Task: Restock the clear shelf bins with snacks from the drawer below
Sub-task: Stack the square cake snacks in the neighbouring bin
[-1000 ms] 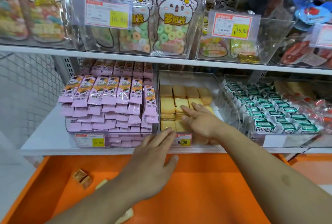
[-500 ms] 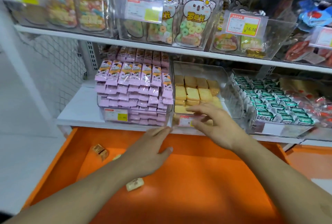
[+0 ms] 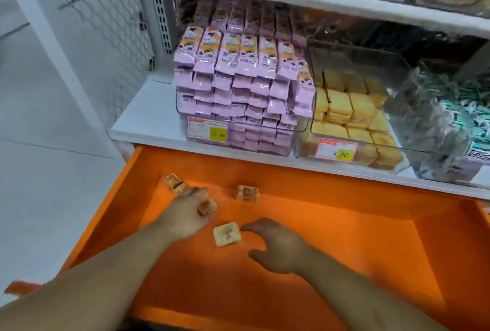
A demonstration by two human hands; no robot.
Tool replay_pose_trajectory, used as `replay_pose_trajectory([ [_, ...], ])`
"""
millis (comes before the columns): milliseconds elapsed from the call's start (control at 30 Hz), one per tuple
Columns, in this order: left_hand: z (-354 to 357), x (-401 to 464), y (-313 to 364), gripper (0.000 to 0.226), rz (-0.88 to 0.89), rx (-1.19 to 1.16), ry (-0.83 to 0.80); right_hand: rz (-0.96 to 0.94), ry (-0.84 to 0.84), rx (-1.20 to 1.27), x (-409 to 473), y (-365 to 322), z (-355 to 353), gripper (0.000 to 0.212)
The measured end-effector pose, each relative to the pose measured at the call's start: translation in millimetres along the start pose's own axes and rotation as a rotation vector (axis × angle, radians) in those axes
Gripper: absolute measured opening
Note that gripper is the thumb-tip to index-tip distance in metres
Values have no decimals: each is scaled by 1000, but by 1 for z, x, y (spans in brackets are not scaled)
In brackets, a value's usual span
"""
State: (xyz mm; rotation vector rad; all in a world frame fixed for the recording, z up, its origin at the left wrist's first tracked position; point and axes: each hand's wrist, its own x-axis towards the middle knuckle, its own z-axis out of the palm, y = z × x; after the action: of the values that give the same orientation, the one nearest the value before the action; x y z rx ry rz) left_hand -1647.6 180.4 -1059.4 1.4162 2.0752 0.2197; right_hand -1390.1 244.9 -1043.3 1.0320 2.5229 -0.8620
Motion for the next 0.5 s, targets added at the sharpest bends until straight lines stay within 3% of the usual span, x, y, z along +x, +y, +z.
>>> replay_pose_trajectory([
  [167,35,48,-11,86,-10,8,-94,6,-53,4,62,11,44,70],
  [333,73,85,-30,90,-15,72,-99,-56,-46,-34,106,25,74,92],
  [500,91,92,-38,76,-61,253,85,-51,1,-78,109,40,96,73],
])
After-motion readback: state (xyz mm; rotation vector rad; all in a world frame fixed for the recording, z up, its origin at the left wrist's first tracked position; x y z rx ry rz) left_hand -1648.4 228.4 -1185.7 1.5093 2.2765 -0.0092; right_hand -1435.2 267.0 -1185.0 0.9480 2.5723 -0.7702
